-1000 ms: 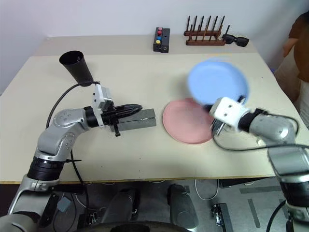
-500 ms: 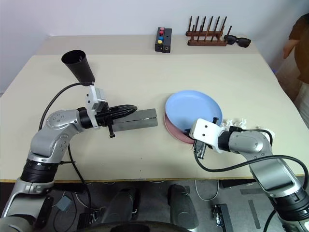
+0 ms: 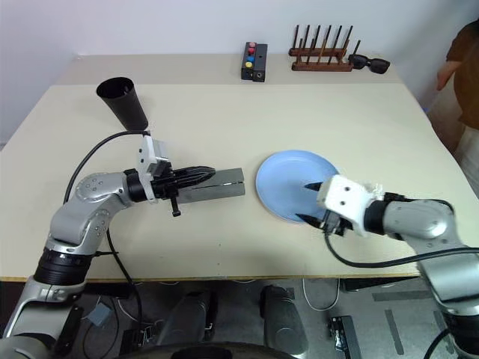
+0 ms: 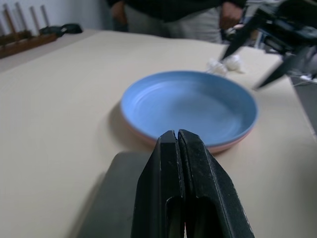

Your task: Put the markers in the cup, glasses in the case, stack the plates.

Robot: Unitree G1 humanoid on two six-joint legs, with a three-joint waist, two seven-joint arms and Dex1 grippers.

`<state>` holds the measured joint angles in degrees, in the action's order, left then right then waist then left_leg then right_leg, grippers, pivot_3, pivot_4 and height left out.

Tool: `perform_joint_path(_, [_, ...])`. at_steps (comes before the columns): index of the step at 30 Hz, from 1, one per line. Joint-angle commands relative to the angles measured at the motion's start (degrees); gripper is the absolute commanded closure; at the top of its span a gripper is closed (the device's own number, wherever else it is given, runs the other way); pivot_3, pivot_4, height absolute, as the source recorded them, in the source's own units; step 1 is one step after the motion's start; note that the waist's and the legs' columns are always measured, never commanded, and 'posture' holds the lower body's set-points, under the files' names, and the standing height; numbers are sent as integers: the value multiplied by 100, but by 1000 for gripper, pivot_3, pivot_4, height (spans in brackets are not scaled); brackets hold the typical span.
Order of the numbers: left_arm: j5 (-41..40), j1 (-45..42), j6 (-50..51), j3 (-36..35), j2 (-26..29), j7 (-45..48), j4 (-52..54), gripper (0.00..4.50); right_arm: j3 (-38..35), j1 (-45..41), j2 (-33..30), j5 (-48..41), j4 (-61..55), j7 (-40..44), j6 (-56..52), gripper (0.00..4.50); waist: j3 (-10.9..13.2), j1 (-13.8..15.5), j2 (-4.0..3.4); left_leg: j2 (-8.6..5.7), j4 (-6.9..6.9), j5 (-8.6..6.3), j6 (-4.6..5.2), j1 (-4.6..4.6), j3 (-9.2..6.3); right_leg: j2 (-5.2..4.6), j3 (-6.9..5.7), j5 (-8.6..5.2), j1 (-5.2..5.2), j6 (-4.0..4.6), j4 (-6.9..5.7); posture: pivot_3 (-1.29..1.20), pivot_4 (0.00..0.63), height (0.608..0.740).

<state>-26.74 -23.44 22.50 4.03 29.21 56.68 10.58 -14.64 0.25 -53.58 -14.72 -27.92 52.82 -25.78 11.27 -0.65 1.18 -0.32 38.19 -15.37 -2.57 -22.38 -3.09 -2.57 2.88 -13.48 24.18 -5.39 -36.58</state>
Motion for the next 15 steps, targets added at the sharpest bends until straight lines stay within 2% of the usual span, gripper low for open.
perform_joint_path(1, [-110, -27, 63, 196, -128, 13, 352, 4500, -585, 219, -54, 471, 977, -467, 331, 1317, 0, 8, 0, 0, 0, 0, 0, 1, 0, 0, 0, 0, -4, 0, 4, 0, 150, 735])
perform_joint_path(5, [-44, -16, 58, 348, -209, 59, 367, 4500, -545, 477, -67, 833, 1641, -611, 847, 1317, -1, -17, -3, -2, -6, 0, 0, 1, -1, 0, -1, 1, -12, 1, 21, 0, 150, 735])
perform_joint_path(13, [-8, -108, -45, 428, -301, 119, 258, 4500, 132, -17, 362, 1232, 2608, -1176, 1107, 1317, -5, -38, -11, 6, -11, 0, 0, 12, 7, 13, 3, 8, -11, 10, 19, 0, 150, 735])
perform_joint_path(15, [-20, -94, -33, 419, -314, 102, 302, 4500, 192, -92, 419, 1265, 2674, -1256, 1009, 1839, -6, -35, -11, 4, -10, 0, 0, 9, 9, 9, 4, 8, -11, 9, 20, 0, 150, 735])
